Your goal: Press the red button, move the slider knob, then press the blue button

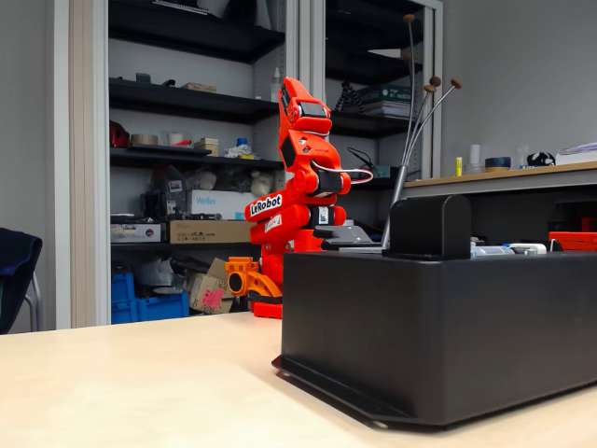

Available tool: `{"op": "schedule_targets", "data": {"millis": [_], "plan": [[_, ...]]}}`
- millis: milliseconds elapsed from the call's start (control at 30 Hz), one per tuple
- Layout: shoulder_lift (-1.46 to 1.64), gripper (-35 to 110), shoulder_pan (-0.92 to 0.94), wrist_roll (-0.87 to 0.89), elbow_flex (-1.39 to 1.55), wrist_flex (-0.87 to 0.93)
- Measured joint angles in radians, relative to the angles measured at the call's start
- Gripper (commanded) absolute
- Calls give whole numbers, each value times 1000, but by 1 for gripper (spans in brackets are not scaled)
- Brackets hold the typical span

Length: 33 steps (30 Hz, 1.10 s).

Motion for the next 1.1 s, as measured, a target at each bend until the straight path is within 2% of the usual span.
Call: {"op": "schedule_targets", "data": {"millis": [67, 167, 333, 567, 867, 1100], "plan": [[0, 0, 11, -2, 0, 0], [0, 0, 63, -115, 0, 60], [-2, 0, 192, -138, 0, 222], [-2, 0, 201, -225, -26, 454], [-2, 0, 64, -416, -204, 885], [-5, 0, -104, -689, -380, 1333]]}}
